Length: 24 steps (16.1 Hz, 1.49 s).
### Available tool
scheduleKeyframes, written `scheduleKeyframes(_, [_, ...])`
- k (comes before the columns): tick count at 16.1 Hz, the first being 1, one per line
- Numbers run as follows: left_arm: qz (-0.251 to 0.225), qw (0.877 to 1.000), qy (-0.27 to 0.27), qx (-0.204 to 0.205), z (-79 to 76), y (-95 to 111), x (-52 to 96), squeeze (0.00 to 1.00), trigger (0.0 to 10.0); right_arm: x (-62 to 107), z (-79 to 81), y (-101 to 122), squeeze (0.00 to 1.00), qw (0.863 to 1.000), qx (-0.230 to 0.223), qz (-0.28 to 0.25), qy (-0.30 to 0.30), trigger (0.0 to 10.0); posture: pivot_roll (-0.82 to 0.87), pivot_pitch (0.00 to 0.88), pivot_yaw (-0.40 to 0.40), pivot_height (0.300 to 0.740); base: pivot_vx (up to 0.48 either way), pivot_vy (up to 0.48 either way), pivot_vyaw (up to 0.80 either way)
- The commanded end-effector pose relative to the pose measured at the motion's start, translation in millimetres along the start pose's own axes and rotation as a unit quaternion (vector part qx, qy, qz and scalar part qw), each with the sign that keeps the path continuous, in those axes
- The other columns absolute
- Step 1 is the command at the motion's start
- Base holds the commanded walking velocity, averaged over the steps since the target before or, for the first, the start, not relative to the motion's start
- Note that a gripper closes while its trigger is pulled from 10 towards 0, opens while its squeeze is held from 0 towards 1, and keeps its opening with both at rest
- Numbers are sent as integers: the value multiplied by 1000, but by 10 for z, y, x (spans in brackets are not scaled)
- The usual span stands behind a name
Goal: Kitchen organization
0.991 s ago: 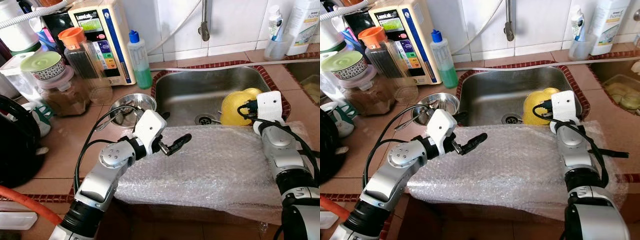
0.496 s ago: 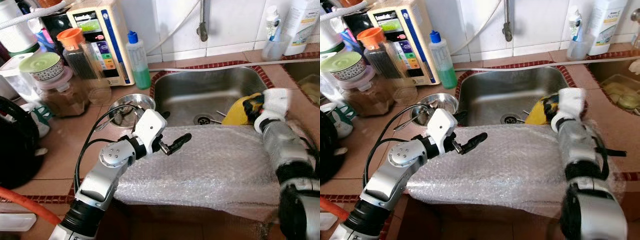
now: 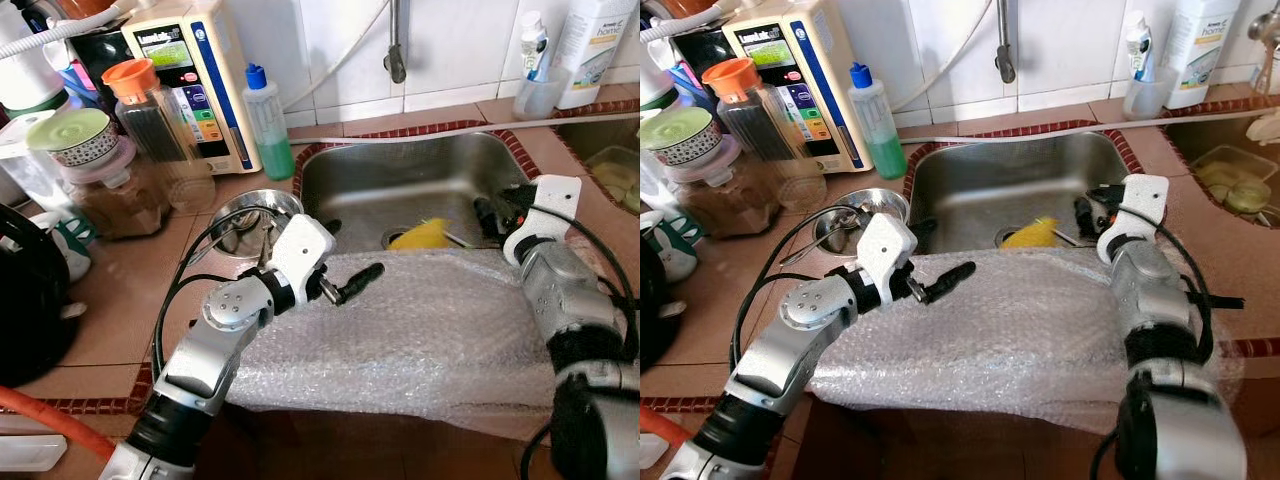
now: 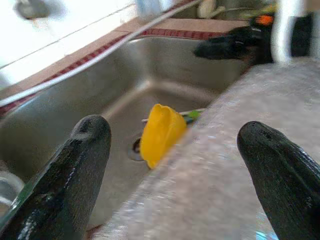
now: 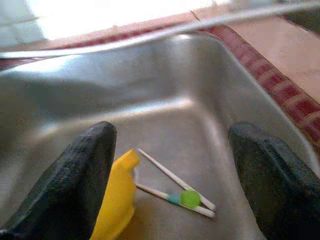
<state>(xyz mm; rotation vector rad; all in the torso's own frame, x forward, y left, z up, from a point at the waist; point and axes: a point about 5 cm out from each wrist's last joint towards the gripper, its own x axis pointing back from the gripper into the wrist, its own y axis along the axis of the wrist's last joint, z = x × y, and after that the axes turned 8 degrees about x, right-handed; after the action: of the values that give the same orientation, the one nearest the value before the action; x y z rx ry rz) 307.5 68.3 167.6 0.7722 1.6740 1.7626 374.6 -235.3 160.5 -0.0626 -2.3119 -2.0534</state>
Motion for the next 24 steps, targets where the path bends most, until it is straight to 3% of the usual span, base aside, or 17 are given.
scheduleKeyframes(1, [-12,999,45,-8,161,61,28,1000,10000,30,326,-38,1000,997,9,-15,72,10000,-285,84,224,740,0,0,0])
scheduleKeyframes(4, [-41,993,110,-8,352,151,60,1000,10000,187,734,61,1000,984,52,-68,157,10000,-288,82,220,740,0,0,0])
scheduleKeyframes(5, [-47,990,132,-5,418,167,77,1000,10000,264,870,73,796,978,62,-78,183,10000,-290,83,219,740,0,0,0])
scheduleKeyframes(6, [-50,987,156,-3,489,170,99,1000,10000,355,1006,83,525,972,68,-86,210,10000,-293,84,217,740,0,0,0])
scheduleKeyframes(7, [-49,985,167,-1,531,164,114,1000,10000,408,1083,84,98,968,73,-89,225,10000,-295,83,216,740,0,0,0])
scheduleKeyframes(8, [-46,983,176,0,573,155,130,1000,10000,446,1145,81,0,964,82,-91,236,10000,-295,83,215,740,0,0,0])
scheduleKeyframes(12, [-46,968,245,16,872,155,256,1000,10000,553,1277,64,0,958,94,-88,258,10000,-294,78,213,740,0,0,0])
scheduleKeyframes(15, [-60,948,305,68,1107,102,406,1000,10000,596,1322,82,0,956,100,-85,264,10000,-294,73,214,740,0,0,0])
scheduleKeyframes(18, [-61,918,381,95,1283,7,577,1000,10000,619,1351,98,0,954,102,-86,270,10000,-293,70,214,740,0,0,0])
scheduleKeyframes(19, [-63,901,411,121,1348,-66,684,325,10000,631,1360,102,0,953,105,-86,272,10000,-298,67,214,740,0,0,0])
scheduleKeyframes(20, [-67,896,418,130,1362,-86,720,0,10000,638,1362,107,0,953,105,-87,272,10000,-298,67,214,740,0,0,0])
scheduleKeyframes(22, [-71,883,441,141,1394,-121,788,0,10000,646,1361,108,0,953,106,-85,272,10000,-298,66,211,740,0,0,0])
scheduleKeyframes(23, [-79,872,449,179,1386,-177,838,0,10000,656,1362,95,0,952,108,-82,275,10000,-291,68,207,740,0,0,0])
scheduleKeyframes(24, [-81,872,443,194,1357,-201,863,0,10000,662,1364,91,0,951,109,-81,278,10000,-291,68,207,740,0,0,0])
